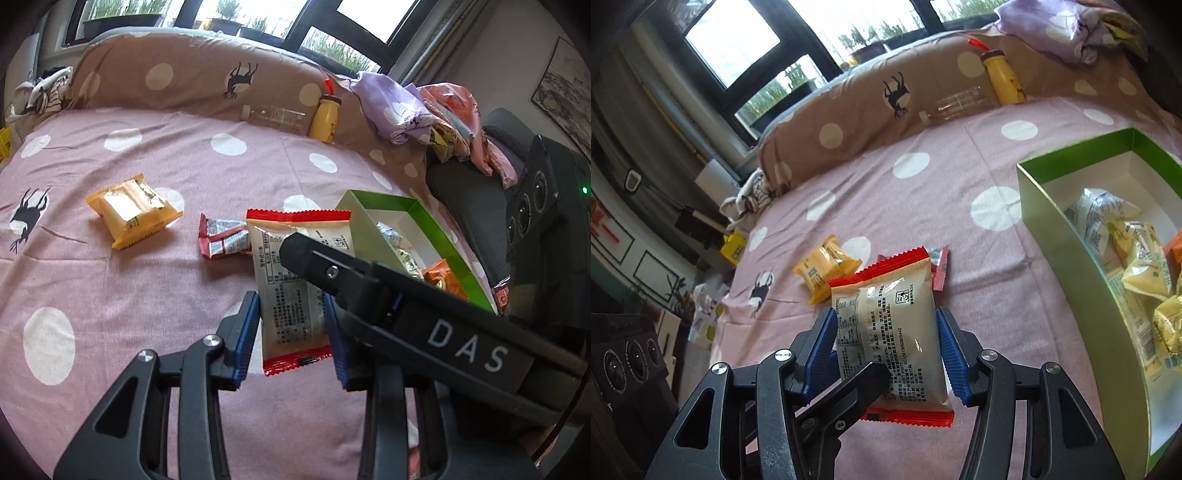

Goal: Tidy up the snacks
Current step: 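Carry the biscuit packet over the green box with the right gripper, then lower the biscuit packet into the box and open the right gripper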

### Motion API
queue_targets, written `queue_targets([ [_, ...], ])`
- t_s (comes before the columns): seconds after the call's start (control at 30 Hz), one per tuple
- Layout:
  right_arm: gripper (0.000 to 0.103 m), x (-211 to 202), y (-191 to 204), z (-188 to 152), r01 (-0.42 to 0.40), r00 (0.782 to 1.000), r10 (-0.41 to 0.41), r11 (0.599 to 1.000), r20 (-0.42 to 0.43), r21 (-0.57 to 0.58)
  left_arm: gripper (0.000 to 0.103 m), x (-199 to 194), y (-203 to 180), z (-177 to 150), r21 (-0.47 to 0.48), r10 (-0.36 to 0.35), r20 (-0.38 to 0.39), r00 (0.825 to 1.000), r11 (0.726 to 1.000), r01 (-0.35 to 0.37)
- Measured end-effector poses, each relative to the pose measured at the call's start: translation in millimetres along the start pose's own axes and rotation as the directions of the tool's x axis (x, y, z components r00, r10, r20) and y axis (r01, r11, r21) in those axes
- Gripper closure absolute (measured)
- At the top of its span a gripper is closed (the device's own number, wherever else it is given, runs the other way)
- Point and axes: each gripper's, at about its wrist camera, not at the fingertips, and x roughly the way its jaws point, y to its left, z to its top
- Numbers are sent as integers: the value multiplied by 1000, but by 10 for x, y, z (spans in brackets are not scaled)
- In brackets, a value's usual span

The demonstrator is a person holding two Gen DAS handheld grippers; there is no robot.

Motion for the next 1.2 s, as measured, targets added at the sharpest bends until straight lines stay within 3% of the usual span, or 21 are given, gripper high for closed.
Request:
queue_targets([
  [0.3, 46, -501, -255, 133, 7, 991, -13, 999, 134, 44, 68, -20, -545, 121, 130, -44, 53, 998, 991, 37],
  [0.53, 46, -800, -634, 196, 49, 976, -74, 991, 205, 126, 68, 211, -931, 192, 180, -115, 18, 993, 978, 110],
  [0.83, 46, -996, -1183, 208, 39, 967, -102, 965, 233, 260, 68, 520, -1366, 217, 247, -167, -42, 985, 954, 172],
  [1.2, 45, -986, -1599, 199, 111, 959, -198, 921, 204, 374, 68, 936, -1603, 188, 277, -188, -143, 972, 935, 222],
])
